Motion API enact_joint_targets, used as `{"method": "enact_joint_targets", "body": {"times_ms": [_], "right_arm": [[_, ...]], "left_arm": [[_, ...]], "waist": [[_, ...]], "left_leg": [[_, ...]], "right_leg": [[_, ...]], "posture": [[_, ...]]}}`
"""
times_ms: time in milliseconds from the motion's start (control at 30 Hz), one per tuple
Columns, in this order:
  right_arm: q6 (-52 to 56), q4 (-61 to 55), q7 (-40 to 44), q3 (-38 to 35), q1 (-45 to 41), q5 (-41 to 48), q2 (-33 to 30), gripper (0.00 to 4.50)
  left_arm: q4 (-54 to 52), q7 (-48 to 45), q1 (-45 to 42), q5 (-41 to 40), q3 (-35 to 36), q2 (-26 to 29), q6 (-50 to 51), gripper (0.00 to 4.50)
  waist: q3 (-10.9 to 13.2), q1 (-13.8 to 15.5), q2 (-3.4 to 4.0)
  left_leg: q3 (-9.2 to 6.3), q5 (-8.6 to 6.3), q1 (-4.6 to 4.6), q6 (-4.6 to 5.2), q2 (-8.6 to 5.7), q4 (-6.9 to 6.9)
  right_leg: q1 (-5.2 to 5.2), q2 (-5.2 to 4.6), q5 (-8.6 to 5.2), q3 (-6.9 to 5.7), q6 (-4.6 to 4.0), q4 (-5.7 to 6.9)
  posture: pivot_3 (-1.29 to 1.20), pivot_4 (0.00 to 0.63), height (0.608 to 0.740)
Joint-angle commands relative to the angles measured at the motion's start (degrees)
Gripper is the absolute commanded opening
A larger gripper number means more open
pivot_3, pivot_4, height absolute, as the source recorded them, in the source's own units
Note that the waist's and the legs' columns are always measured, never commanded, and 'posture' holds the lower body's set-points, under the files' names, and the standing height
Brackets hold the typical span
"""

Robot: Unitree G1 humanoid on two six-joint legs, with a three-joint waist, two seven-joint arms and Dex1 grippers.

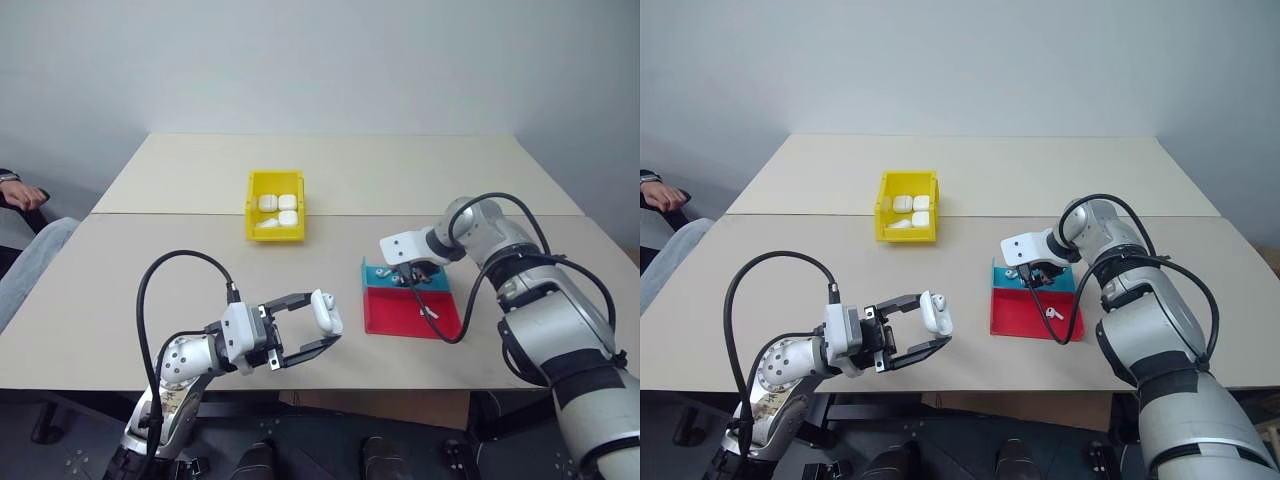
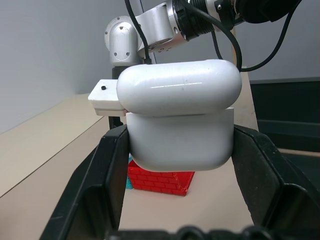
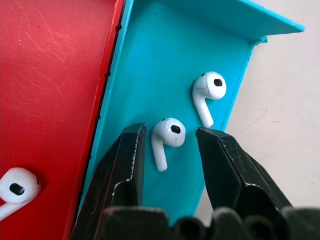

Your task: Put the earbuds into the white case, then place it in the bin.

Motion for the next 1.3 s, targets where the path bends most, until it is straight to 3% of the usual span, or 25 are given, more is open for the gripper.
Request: {"method": "enact_joint_targets", "body": {"times_ms": [33,133,200,633,767,1100,1200,1300], "right_arm": [[-0.7,-0.1,-0.4,-0.9,-1.3,-0.4,-0.2,1.96],[-1.1,-0.1,-0.1,-1.0,-1.2,-0.6,-0.2,1.96],[-1.4,-0.2,0.3,-0.9,-1.1,-0.7,-0.3,1.61],[-2.3,0.1,-0.9,-0.7,-0.9,-1.6,-0.4,1.61],[-2.8,0.0,-1.0,-0.7,-0.6,-1.9,-0.4,0.74],[-2.0,-1.6,-1.4,-1.6,-0.6,-1.3,-1.1,0.74],[0.1,-5.5,-0.4,-4.3,-0.5,1.4,-2.4,0.74],[7.2,-16.4,2.3,-10.0,1.9,7.4,-4.8,0.74]], "left_arm": [[-2.2,0.4,-0.1,-0.1,0.2,0.2,-1.1,2.8],[-2.2,0.3,-0.1,-0.1,0.2,0.2,-1.1,2.8],[-2.2,0.3,0.0,-0.1,0.2,0.2,-1.2,2.8],[-2.3,0.5,-0.2,0.0,0.2,0.1,-1.1,2.8],[-2.2,0.4,-0.2,0.0,0.2,0.2,-1.1,2.8],[-2.2,0.4,-0.4,-0.1,0.4,0.2,-1.2,2.8],[-2.3,0.5,-1.1,-0.7,0.6,-0.1,-1.0,2.8],[-3.3,1.2,-2.1,-2.1,0.7,-0.8,0.1,2.8]], "waist": [[0.0,0.0,0.0],[0.0,0.0,0.0],[0.0,0.0,0.0],[0.0,0.0,0.0],[0.0,0.0,0.0],[0.0,0.0,0.0],[0.0,0.0,0.01],[0.0,0.1,0.01]], "left_leg": [[0.0,0.0,0.0,0.0,0.0,0.0],[0.0,0.0,0.01,0.0,0.0,0.0],[0.0,0.0,0.02,0.0,0.0,0.0],[0.0,0.0,0.02,0.0,0.0,0.0],[0.0,0.0,0.03,0.0,0.0,0.0],[0.0,0.0,0.04,0.0,0.0,0.0],[0.0,0.0,0.04,0.0,0.0,0.0],[0.0,0.0,0.03,0.0,0.0,0.0]], "right_leg": [[0.0,0.0,0.0,0.0,0.0,0.0],[0.0,0.0,0.0,0.0,0.0,0.0],[0.01,0.0,0.0,0.0,0.0,0.0],[0.01,0.0,0.0,0.0,0.0,0.01],[0.02,0.0,0.0,0.0,0.0,0.01],[0.03,0.0,0.0,0.0,0.0,0.02],[0.02,0.0,0.0,0.0,0.0,0.02],[0.02,0.0,0.0,0.0,0.0,0.02]], "posture": [[0.0,0.15,0.74],[0.0,0.15,0.74],[0.0,0.15,0.74],[0.0,0.15,0.74],[0.0,0.15,0.74],[0.0,0.15,0.74],[0.0,0.15,0.74],[0.0,0.15,0.74]]}}
